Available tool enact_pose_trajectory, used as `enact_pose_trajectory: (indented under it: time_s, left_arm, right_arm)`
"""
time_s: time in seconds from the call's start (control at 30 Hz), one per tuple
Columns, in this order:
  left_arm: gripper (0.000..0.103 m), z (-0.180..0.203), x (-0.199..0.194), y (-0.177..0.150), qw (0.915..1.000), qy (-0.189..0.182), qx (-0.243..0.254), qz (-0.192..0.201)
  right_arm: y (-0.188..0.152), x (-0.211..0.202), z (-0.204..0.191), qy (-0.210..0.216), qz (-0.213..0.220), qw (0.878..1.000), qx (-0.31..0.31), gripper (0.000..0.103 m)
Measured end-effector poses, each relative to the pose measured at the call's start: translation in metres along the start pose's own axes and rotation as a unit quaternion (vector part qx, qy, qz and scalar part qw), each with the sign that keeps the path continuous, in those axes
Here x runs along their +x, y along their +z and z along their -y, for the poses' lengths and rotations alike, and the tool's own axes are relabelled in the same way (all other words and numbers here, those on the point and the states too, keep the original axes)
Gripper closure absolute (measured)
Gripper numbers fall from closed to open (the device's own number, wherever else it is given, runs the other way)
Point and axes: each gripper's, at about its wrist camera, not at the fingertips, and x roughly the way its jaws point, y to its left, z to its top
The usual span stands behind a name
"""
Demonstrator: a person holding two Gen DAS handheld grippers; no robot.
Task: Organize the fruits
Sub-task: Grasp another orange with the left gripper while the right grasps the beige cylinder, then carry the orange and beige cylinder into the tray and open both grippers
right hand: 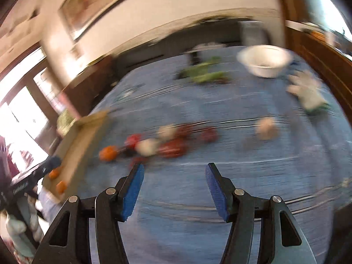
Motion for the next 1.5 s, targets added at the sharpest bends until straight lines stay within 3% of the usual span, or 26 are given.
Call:
enact_pose_trajectory:
  time_s: [0.17, 0.3, 0.5, 0.8, 0.83, 0.9, 0.97, 1.07, 1.2, 1.5]
  left_arm:
    - [0.036, 0.002, 0.046, 0.011, 0.9991, -0.006, -0.028, -0.031]
    - [0.036, -0.004, 0.066, 0.012, 0.9983, -0.001, -0.038, -0.045]
    - [0.036, -0.007, 0.086, 0.007, 0.9972, -0.003, -0.043, -0.061]
    - [0.038, 0.008, 0.091, 0.004, 0.9996, 0.014, 0.007, -0.023]
    - [0.041, 0.010, 0.090, 0.003, 0.9997, 0.012, 0.013, -0.018]
    - [0.055, 0.012, 0.086, 0.003, 0.9998, 0.001, 0.021, -0.006]
    - [0.065, 0.014, 0.084, 0.001, 0.9995, -0.009, 0.030, -0.001]
    - [0.067, 0.008, 0.087, 0.002, 0.9996, -0.023, 0.015, -0.006]
    - [0.067, -0.003, 0.091, 0.003, 0.9988, -0.044, -0.016, -0.014]
    - [0.071, 0.000, 0.092, 0.002, 0.9986, -0.050, -0.009, -0.015]
  right_arm:
    - [0.025, -0.002, 0.070, -0.043, 0.011, 0.995, 0.094, 0.040]
    - [0.041, 0.012, 0.092, -0.062, 0.008, 0.991, 0.121, 0.040]
    - [0.050, 0.053, 0.084, -0.074, -0.015, 0.991, 0.110, 0.040]
    - [0.046, 0.082, 0.080, -0.101, -0.025, 0.993, 0.063, 0.041]
    - [0.046, 0.082, 0.080, -0.105, -0.024, 0.992, 0.059, 0.041]
    - [0.044, 0.082, 0.081, -0.108, -0.019, 0.992, 0.056, 0.041]
    - [0.043, 0.081, 0.081, -0.111, -0.017, 0.992, 0.055, 0.046]
    - [0.041, 0.081, 0.080, -0.113, -0.016, 0.992, 0.051, 0.065]
    - [0.042, 0.079, 0.079, -0.117, -0.011, 0.992, 0.050, 0.070]
    - [0.040, 0.076, 0.071, -0.126, -0.001, 0.991, 0.033, 0.071]
